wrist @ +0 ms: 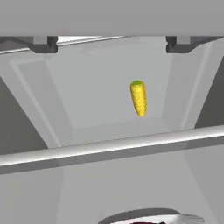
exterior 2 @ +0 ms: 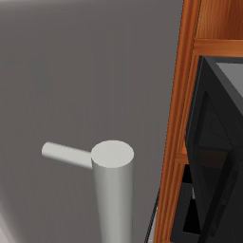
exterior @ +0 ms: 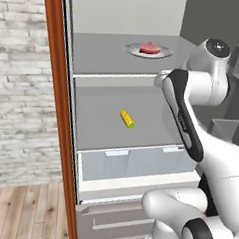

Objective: Transport the steak from the fridge to the microwave and turn on the microwave.

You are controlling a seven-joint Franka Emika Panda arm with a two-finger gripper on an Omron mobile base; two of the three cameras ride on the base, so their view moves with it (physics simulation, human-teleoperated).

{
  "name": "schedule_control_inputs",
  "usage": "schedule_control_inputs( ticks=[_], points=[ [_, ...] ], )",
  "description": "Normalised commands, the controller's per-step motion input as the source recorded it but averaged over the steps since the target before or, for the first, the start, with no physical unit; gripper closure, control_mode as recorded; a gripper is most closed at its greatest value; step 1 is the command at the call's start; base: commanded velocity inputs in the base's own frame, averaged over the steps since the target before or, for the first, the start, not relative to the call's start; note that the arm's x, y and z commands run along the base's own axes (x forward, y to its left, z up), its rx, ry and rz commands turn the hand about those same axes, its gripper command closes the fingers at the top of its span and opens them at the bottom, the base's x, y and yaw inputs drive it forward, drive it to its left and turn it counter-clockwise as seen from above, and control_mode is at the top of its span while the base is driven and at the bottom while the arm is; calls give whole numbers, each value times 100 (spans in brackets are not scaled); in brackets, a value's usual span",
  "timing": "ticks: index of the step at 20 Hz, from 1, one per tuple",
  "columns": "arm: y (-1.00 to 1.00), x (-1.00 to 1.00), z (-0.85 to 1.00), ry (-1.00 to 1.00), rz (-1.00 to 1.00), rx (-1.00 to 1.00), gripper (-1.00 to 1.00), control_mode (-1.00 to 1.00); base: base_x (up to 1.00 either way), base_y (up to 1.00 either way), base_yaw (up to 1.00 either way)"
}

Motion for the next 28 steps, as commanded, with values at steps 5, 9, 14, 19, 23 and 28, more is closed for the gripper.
schedule_control_inputs(
  ticks=[5, 9, 14, 19, 23, 28],
  points=[
    [-7, 0, 54, -6, -2, 7, -100, -100, 0, 0, 0],
    [0, 4, 43, -12, 0, 0, -100, -100, 0, 0, 0],
    [0, 15, 23, -15, 0, 0, -100, -100, 0, 0, 0],
    [0, 25, 14, -19, 0, 0, -100, -100, 0, 0, 0],
    [0, 23, 22, -14, 0, 0, -100, -100, 0, 0, 0],
    [0, 32, 8, -1, 0, 0, -100, -100, 0, 0, 0]
  ],
)
